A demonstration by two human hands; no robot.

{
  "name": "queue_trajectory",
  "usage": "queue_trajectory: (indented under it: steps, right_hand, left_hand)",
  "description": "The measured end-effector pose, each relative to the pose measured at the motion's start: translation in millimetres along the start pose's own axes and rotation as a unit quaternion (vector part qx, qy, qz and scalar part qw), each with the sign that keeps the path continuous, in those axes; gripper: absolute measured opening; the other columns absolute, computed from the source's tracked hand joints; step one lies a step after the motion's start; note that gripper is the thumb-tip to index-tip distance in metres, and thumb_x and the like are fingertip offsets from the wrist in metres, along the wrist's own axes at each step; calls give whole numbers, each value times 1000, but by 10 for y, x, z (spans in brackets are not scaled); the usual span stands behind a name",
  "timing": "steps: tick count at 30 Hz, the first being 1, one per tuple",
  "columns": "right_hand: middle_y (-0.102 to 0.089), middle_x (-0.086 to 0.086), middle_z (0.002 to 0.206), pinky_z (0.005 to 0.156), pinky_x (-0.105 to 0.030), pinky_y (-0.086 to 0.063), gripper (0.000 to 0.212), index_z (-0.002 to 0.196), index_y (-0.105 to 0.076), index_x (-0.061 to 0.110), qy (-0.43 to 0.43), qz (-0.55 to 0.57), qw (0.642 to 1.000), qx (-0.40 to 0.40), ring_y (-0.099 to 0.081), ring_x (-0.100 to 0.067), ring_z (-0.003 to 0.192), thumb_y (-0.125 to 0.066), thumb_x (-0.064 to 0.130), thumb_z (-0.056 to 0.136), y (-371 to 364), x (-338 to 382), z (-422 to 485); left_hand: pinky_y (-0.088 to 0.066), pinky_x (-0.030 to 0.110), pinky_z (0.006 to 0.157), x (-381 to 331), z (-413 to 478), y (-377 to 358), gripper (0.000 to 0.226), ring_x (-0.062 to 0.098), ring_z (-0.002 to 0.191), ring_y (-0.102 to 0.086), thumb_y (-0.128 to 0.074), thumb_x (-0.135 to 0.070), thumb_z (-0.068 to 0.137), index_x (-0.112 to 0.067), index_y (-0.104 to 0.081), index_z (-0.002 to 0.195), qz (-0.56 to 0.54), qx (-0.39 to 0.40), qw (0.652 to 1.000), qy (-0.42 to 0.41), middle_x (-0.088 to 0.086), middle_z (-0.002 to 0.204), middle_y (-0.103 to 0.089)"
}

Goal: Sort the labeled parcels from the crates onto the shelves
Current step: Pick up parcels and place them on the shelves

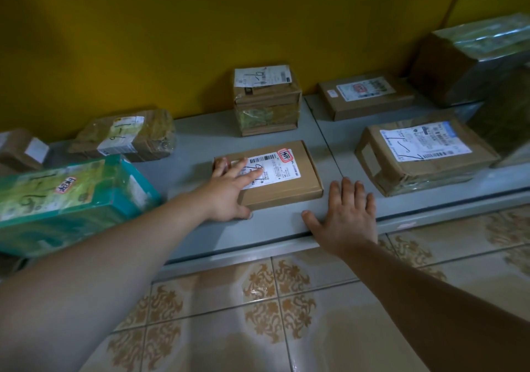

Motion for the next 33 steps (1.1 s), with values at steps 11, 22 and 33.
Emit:
queue_trajectory:
  steps: [11,22,33]
  right_hand:
    - [5,-11,166,122,-48,3,94,158,1,13,6,-4,1000,-11,9,-32,152,-15,76,90,12,-3,3]
    - [-3,-9,166,122,-51,-11,95,158,-7,22,-14,31,991,127,-2,-31,152,-43,74,87,615,-101,-291]
    - [-26,-8,160,119,-46,-21,82,156,-20,19,12,30,982,187,-23,-28,147,-42,66,93,3261,345,-1926]
  left_hand:
    - [-5,48,118,-67,-77,-156,94,31,145,21,-60,-63,82,-46,1,151,26,-35,999,-16,-10,160,18]
    - [0,57,115,-188,-564,226,90,21,149,11,-58,-63,83,-42,-5,152,22,56,998,13,-7,162,9]
    - [-24,31,116,-893,-2916,2481,65,18,142,-30,-61,-36,92,-24,-33,150,-127,19,992,-3,-3,157,-30]
Point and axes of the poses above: each hand's wrist, its own z-axis towards the middle knuckle, its own y-axis out of the back of the hand, x = y × z, the point moved 7 cm from there along z, towards the middle knuckle
